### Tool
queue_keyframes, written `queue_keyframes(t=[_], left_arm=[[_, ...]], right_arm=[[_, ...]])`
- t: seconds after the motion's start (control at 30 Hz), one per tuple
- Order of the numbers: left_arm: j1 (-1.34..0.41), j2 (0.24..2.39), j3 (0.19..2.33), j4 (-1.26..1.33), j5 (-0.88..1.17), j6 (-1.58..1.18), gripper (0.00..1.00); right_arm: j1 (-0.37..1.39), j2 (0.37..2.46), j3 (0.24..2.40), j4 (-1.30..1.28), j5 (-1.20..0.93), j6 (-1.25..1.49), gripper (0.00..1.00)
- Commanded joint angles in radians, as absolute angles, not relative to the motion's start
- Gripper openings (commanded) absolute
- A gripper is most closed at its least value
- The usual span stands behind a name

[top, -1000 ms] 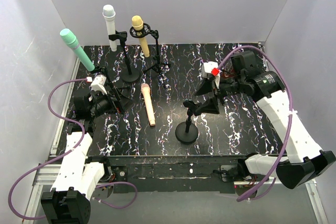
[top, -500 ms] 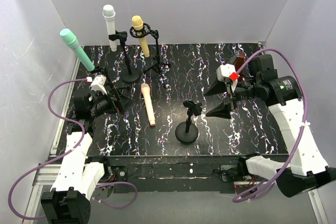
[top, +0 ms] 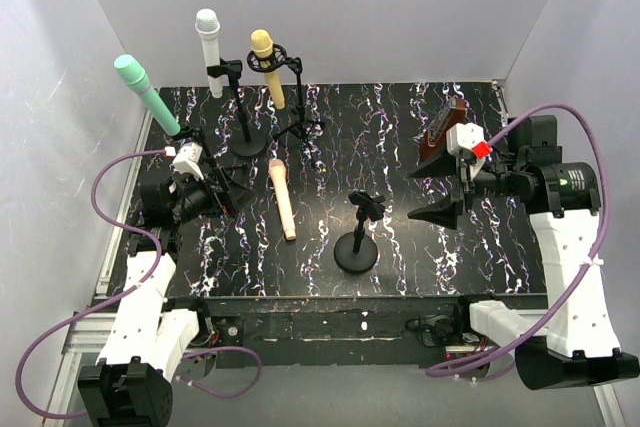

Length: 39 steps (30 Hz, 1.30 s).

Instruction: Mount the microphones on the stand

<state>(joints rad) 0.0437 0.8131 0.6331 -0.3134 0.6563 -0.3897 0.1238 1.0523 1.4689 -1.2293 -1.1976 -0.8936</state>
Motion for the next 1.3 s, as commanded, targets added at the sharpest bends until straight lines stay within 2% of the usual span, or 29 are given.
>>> queue_keyframes(t=[0.0,0.43,0.97,1.27], left_arm=[[0.041,0.796,0.637,-0.304,0.667,-0.396,0.98],[0.04,0.816,0.637,-0.305,0.676,-0.403,0.98],[0.04,0.857,0.635,-0.31,0.684,-0.42,0.98],[0.029,0.882,0.606,-0.287,0.681,-0.537,0.98]], right_arm=[[0.065,1.014,1.428,-1.198,-1.259,-0.867,0.85],[-0.098,0.913,1.161,-0.95,-1.249,-0.68,0.84],[-0.138,0.89,0.865,-0.698,-1.236,-0.542,0.85],[-0.178,0.899,0.769,-0.609,-1.252,-0.505,0.85]])
